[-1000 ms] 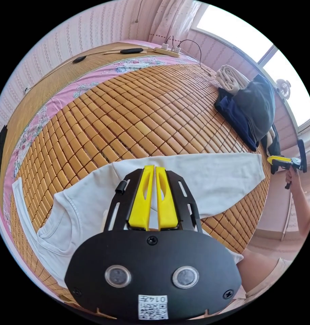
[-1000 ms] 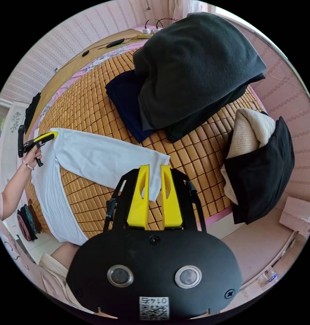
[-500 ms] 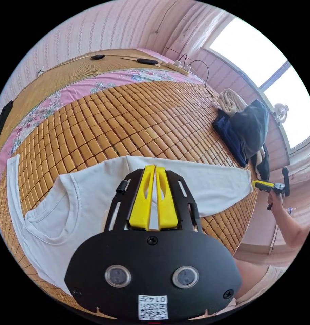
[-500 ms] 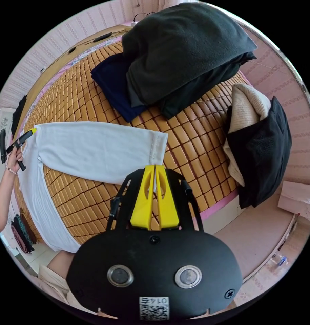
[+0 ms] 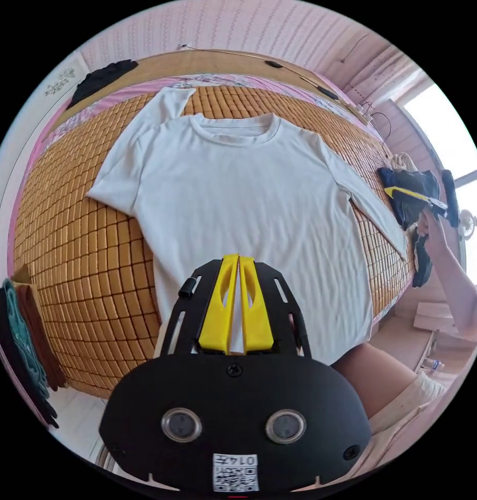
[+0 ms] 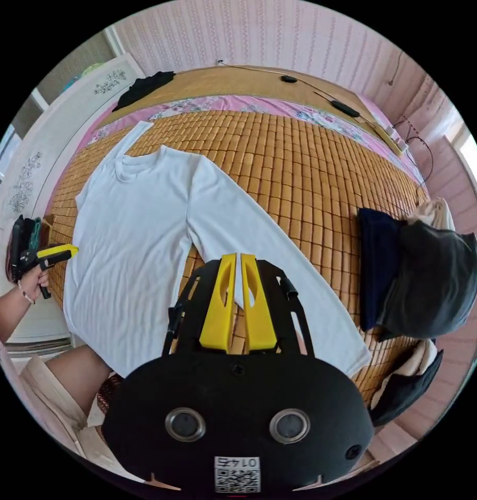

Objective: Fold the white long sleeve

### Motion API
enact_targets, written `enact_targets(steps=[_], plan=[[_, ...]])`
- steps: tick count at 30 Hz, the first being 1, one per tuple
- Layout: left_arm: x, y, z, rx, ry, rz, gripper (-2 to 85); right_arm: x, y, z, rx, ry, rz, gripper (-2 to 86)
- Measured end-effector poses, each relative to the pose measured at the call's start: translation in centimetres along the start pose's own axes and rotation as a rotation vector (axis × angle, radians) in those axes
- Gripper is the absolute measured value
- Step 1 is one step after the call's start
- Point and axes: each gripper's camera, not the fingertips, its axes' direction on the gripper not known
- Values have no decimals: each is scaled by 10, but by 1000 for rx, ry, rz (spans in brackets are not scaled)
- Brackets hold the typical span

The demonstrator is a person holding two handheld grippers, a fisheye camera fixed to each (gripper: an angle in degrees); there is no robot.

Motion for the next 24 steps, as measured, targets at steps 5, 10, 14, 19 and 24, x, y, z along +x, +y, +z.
enact_targets(steps=[5, 10, 14, 19, 24], plan=[[-33, 53, -18, 51, -32, -96, -9, -129, -152, 12, 77, -203, -273, 52], [-54, 91, -24, 99, -5, -145, -9, -283, -285, 31, 16, -256, -426, 74], [-70, 116, -22, 93, 29, -170, -9, -368, -338, 55, -75, -211, -454, 88], [-87, 142, -27, 101, 85, -189, -10, -434, -369, 71, -143, -34, -442, 56], [-102, 168, -41, 136, 124, -202, -10, -463, -381, 45, -174, -115, -560, 0]])
